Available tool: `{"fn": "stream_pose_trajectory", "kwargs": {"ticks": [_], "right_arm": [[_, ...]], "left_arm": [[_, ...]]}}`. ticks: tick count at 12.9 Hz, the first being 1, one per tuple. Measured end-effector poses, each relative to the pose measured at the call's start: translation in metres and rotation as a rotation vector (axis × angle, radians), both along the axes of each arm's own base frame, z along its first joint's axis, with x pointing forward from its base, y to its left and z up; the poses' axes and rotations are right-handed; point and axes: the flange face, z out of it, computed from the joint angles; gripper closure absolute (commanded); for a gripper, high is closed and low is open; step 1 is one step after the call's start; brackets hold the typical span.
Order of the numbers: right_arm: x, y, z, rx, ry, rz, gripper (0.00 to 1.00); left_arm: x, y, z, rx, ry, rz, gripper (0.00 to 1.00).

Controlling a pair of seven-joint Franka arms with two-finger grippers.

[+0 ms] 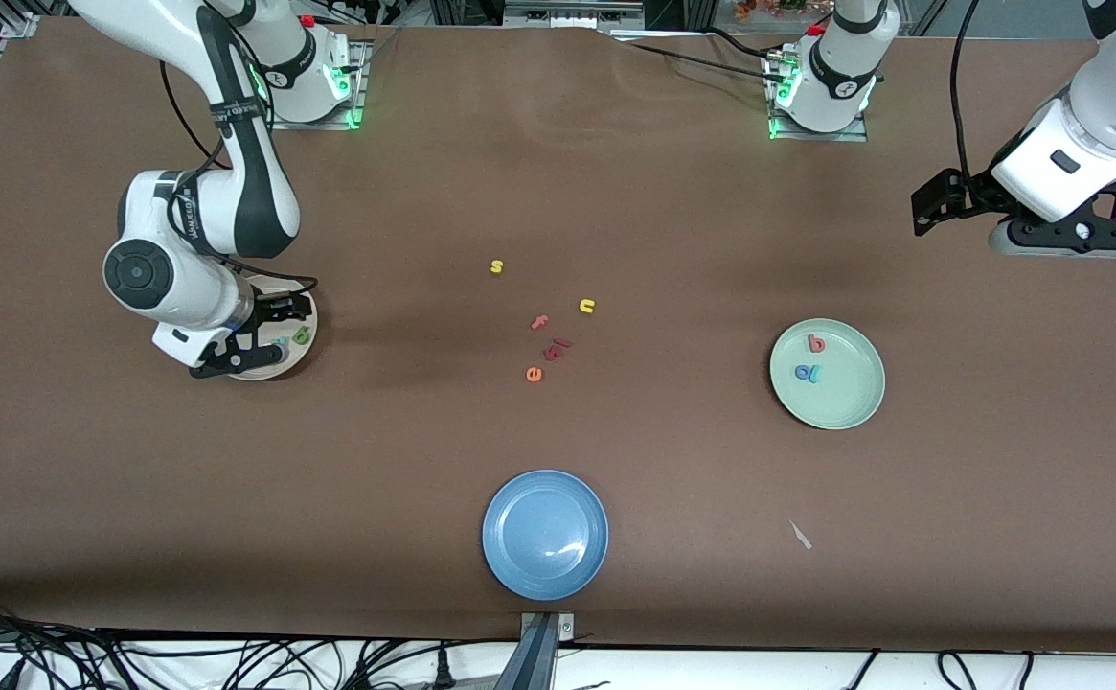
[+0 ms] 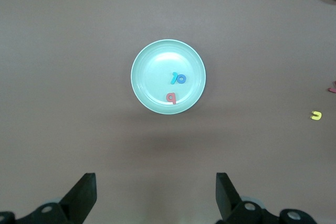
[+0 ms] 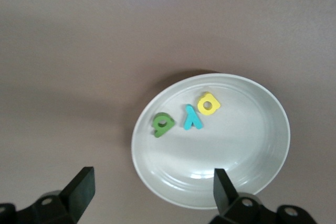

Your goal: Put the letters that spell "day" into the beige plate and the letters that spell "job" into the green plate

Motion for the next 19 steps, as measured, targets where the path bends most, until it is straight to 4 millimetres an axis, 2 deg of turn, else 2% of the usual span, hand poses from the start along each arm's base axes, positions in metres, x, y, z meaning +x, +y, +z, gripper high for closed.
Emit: {"fn": "stream_pose_trajectory", "kwargs": {"ticks": [4,6,9,14,19], "right_arm": [[0.003,0.036,0.026,-0.018,0.038,-0.052,0.0],[0.005,0.046,0.05,-0.025,0.087,-0.063,0.0],[0.007,0.053,0.085,-0.029,0.14,-0.058,0.0],[0.005,0.061,0.119,-0.035,0.2,-0.047,0.0],[-0.002,0.071,0.181,-0.023,0.177,-0.007,0.0]], "left_arm": [[0.0,0.0,0.0,0.0,0.001,-0.001,0.0],[0.0,0.0,0.0,0.0,0.001,-0.001,0.0],[0.0,0.0,0.0,0.0,0.001,-0.001,0.0],[0.0,0.0,0.0,0.0,0.002,-0.001,0.0],[0.0,-0.002,0.0,0.0,0.002,-0.003,0.0]]}}
